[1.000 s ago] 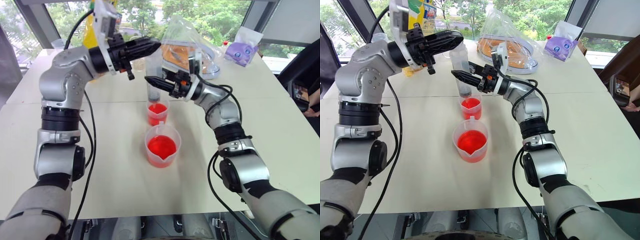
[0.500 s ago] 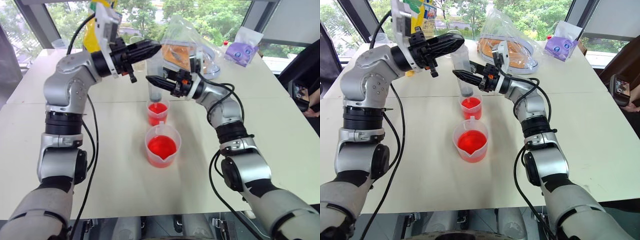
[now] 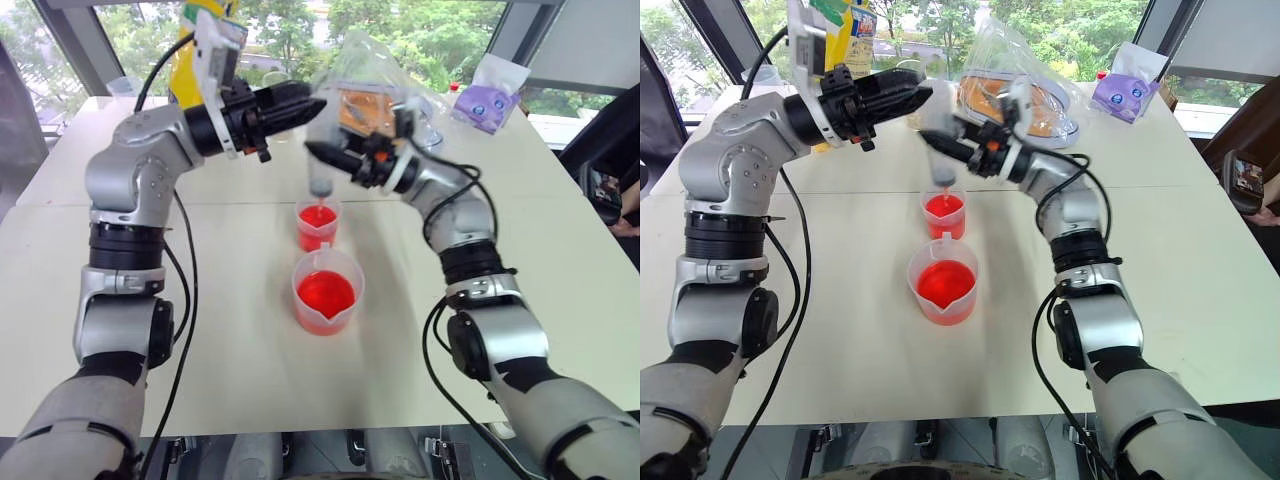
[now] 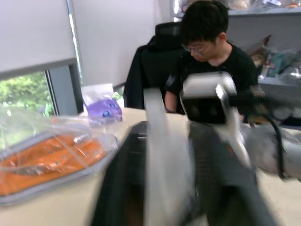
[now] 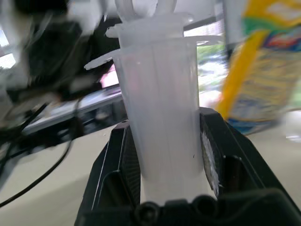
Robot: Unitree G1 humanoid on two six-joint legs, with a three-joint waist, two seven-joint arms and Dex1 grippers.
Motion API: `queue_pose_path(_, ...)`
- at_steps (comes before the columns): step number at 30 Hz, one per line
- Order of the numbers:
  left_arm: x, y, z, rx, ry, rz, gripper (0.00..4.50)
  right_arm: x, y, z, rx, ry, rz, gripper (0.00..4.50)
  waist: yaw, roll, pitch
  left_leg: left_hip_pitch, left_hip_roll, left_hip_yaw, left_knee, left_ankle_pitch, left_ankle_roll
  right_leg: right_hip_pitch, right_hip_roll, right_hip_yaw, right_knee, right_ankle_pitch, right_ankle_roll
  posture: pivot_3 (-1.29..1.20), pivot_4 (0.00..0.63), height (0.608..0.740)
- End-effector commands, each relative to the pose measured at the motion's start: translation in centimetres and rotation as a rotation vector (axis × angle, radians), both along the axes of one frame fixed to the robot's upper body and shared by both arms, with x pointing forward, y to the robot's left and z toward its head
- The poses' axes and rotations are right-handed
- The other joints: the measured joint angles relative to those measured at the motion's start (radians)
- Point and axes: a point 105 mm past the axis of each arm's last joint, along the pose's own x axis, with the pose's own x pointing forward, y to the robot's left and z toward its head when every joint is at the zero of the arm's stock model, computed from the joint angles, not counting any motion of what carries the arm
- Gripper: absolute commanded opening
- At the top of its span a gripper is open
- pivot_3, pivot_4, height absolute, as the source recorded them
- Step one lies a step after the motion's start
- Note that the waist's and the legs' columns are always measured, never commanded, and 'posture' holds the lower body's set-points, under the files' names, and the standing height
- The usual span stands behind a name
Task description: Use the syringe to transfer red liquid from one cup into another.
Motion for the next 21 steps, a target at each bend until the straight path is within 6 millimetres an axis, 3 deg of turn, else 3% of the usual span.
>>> queue_pose_path(1, -0.5, -0.2, 1.0, -0.025, -0.011, -0.021, 3.81, -1.3, 0.8, 3.0, 0.034, -0.104, 0.044, 1.37, -0.005, 0.000, 0.000, 0.000, 0.000, 0.000, 0.000, 0.000, 0.000, 0.000, 0.000, 0.000, 0.000, 0.000, 0.000, 0.00, 0.150, 0.740)
queue_pose_path(2, -0.5, 0.0, 1.3, -0.033, -0.016, -0.015, 4.33, -1.3, 0.9, 2.7, 0.030, -0.098, 0.048, 1.37, -0.007, 0.000, 0.000, 0.000, 0.001, 0.000, 0.000, 0.000, 0.000, 0.000, 0.001, 0.000, 0.000, 0.000, 0.000, 0.00, 0.150, 0.740)
queue_pose_path(3, -0.6, 0.2, 1.6, -0.042, -0.021, -0.008, 4.45, -1.4, 0.9, 2.6, 0.027, -0.093, 0.052, 1.37, -0.008, 0.000, 0.000, 0.000, 0.001, 0.000, 0.000, 0.000, 0.000, -0.001, 0.001, 0.000, 0.000, 0.000, 0.000, 0.00, 0.150, 0.740)
queue_pose_path(8, -1.1, 2.3, 3.3, -0.083, -0.058, 0.039, 4.45, -1.8, 1.4, 1.8, 0.026, -0.069, 0.068, 1.37, -0.007, 0.000, 0.000, 0.000, 0.002, 0.000, 0.000, 0.000, 0.000, -0.001, 0.001, 0.000, 0.000, 0.000, 0.000, 0.00, 0.150, 0.740)
queue_pose_path(12, -2.2, 4.2, 3.3, -0.065, -0.063, 0.053, 4.45, -2.1, 1.6, 1.5, 0.032, -0.054, 0.075, 1.37, -0.005, 0.000, 0.000, 0.000, 0.002, 0.000, -0.001, 0.000, 0.000, -0.001, 0.001, 0.000, 0.000, 0.000, 0.000, 0.00, 0.150, 0.740)
queue_pose_path(16, -4.2, 6.4, 1.1, 0.002, -0.017, 0.066, 4.45, -2.4, 1.3, 1.8, 0.044, -0.042, 0.064, 1.37, -0.007, 0.000, 0.000, 0.000, 0.001, 0.000, -0.001, 0.000, 0.000, -0.001, 0.000, 0.000, 0.000, 0.000, 0.000, 0.00, 0.150, 0.740)
queue_pose_path(21, -6.0, 6.9, -2.1, 0.095, 0.042, 0.061, 4.45, -1.4, -1.4, 5.4, 0.053, 0.026, -0.077, 1.37, 0.002, 0.000, 0.000, 0.000, 0.001, -0.001, 0.000, 0.000, -0.001, -0.001, -0.002, 0.000, 0.000, 0.000, 0.000, 0.00, 0.150, 0.740)
